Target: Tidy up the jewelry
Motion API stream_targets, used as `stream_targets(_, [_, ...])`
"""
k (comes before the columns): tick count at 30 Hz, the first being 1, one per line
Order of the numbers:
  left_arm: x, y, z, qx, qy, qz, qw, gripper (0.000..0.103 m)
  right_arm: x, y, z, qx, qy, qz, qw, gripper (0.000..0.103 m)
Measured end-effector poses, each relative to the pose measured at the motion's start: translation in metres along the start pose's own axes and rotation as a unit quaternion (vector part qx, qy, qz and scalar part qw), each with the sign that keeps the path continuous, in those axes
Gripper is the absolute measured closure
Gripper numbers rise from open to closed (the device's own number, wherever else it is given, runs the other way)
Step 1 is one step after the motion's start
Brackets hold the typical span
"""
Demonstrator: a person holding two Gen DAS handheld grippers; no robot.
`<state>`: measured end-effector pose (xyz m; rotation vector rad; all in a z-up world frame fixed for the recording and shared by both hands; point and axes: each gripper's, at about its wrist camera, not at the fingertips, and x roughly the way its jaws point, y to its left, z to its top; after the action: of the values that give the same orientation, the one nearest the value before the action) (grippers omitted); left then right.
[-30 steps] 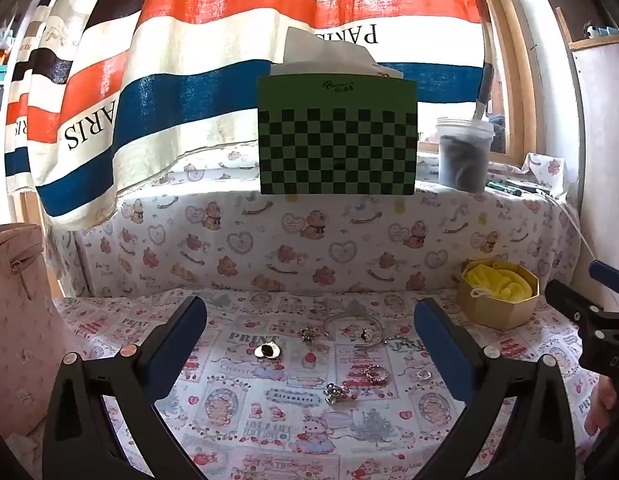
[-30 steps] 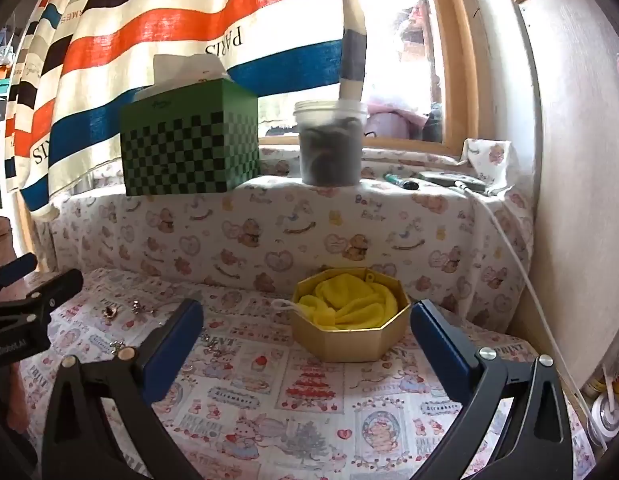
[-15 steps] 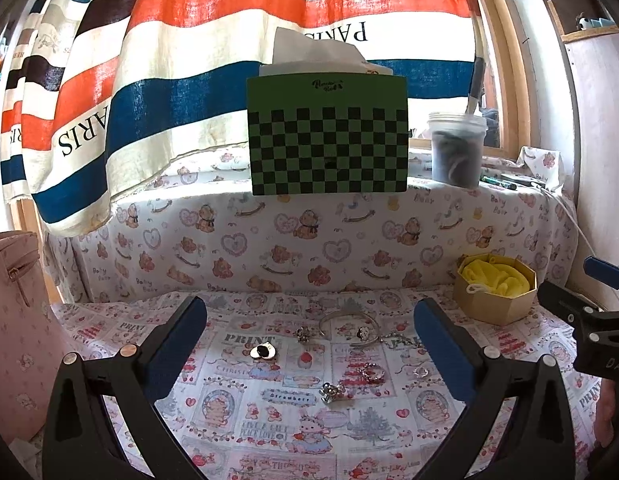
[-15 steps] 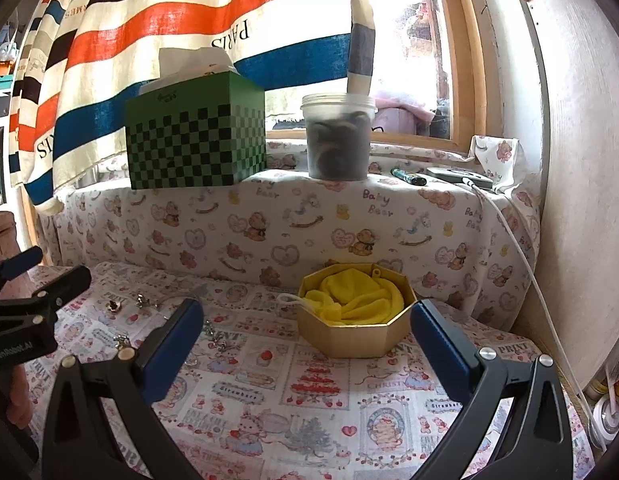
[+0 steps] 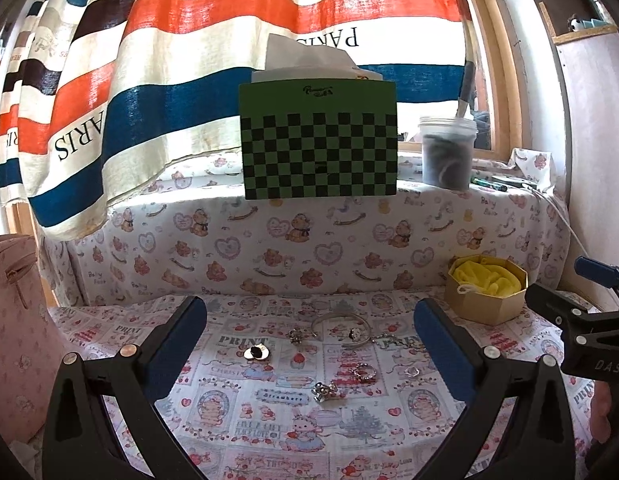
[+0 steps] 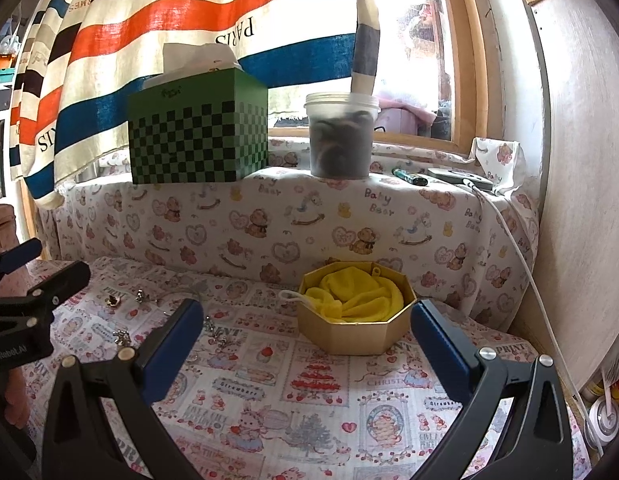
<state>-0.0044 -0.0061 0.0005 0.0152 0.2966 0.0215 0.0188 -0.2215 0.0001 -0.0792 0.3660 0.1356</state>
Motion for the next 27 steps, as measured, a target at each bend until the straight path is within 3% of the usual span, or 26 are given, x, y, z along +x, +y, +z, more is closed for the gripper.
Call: stream_targets(27, [0.0021,-0.0039,-0.0001,0.004,0.011,-0.012,0.9999,0.000,0.0087,-0.0002,-0.0008,0.009,0.031,0.002,0.999,0.000])
